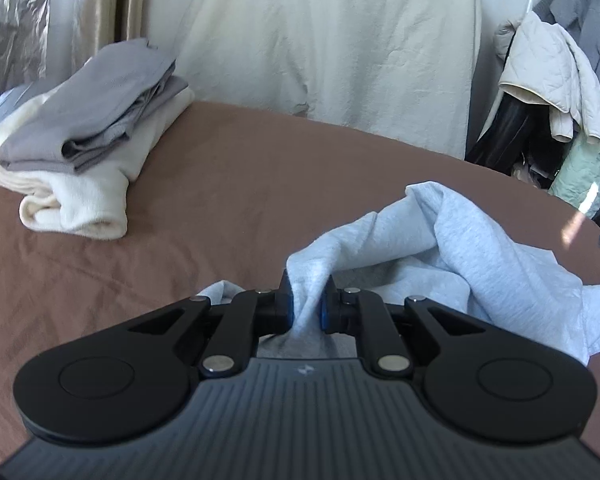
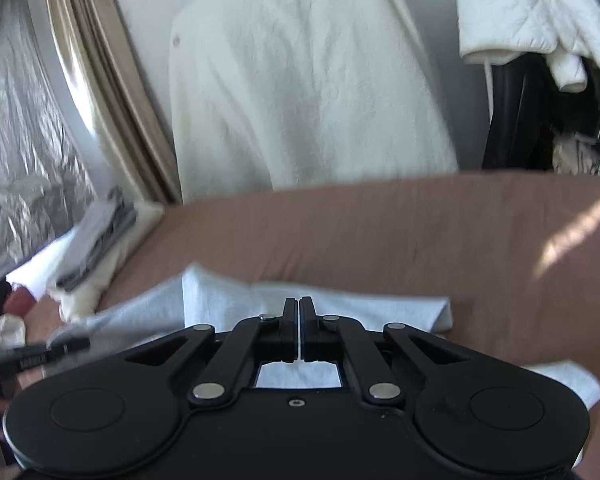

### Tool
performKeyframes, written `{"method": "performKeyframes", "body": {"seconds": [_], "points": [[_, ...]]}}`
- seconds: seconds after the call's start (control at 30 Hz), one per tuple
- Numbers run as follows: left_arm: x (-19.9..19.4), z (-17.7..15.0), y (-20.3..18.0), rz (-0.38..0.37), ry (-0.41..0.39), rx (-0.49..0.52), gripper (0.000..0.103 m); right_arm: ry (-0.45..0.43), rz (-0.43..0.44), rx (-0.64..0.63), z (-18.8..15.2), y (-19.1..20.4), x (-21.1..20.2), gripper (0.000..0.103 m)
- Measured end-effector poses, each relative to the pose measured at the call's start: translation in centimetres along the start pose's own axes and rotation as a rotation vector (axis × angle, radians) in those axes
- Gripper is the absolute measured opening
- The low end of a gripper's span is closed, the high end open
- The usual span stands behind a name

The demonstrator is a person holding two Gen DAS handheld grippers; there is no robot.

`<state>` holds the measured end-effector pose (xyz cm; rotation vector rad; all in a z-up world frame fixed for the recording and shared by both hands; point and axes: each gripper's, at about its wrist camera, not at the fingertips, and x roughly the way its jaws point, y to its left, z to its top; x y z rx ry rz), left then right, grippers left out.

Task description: Fold clothes

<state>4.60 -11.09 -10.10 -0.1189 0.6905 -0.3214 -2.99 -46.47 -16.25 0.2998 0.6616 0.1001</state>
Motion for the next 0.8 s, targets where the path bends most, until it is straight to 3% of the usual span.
{"method": "performKeyframes", "body": {"seconds": [0.07,0.1,0.13,0.17,0.2,0.27,0.33,0.37,0.4,0.43,0.47,0.5,0.7,0.8], "points": [[0.1,0.0,-0.1,-0.004,0.004,0.000,0.011,0.043,-0.023,0.042,-0.3,-0.5,1.3,0.010],[0.1,0.0,-0.2,-0.003,0.006,0.005,0.011,0.056,-0.034,0.068,-0.3,-0.9,1.9,0.021],[0.1,-0.1,-0.2,-0.002,0.008,0.010,0.011,0.068,-0.051,0.105,-0.3,-1.3,2.7,0.035],[0.2,-0.1,-0.3,0.001,0.009,0.012,0.011,0.076,-0.076,0.139,-0.2,-1.8,3.4,0.066],[0.2,-0.2,-0.4,0.005,0.010,0.013,0.011,0.070,-0.113,0.168,-0.1,-2.2,4.1,0.074],[0.6,-0.1,-0.4,0.014,0.011,0.015,0.011,0.050,-0.144,0.213,0.0,-3.1,5.3,0.074],[1.1,0.0,-0.5,0.029,0.013,0.022,0.011,0.081,-0.094,0.267,0.2,-3.9,7.1,0.074],[1.3,0.1,-0.5,0.038,0.013,0.027,0.011,0.091,-0.087,0.262,0.2,-3.8,7.6,0.066],[1.4,0.1,-0.6,0.046,0.014,0.032,0.011,0.094,-0.100,0.234,0.1,-3.3,7.8,0.044],[1.6,0.1,-0.6,0.051,0.015,0.036,0.011,0.097,-0.112,0.207,0.1,-2.8,8.0,0.031],[1.6,0.1,-0.6,0.054,0.017,0.037,0.011,0.100,-0.124,0.179,0.0,-2.3,8.2,0.006],[1.6,0.1,-0.6,0.054,0.016,0.033,0.011,0.103,-0.137,0.151,-0.1,-1.8,8.4,0.002],[1.5,0.1,-0.5,0.051,0.009,0.023,0.011,0.119,-0.210,-0.017,-0.5,1.1,9.7,0.002],[1.1,0.2,-0.3,0.043,-0.002,0.016,0.011,0.063,-0.252,-0.041,0.0,0.9,8.3,0.002]]}}
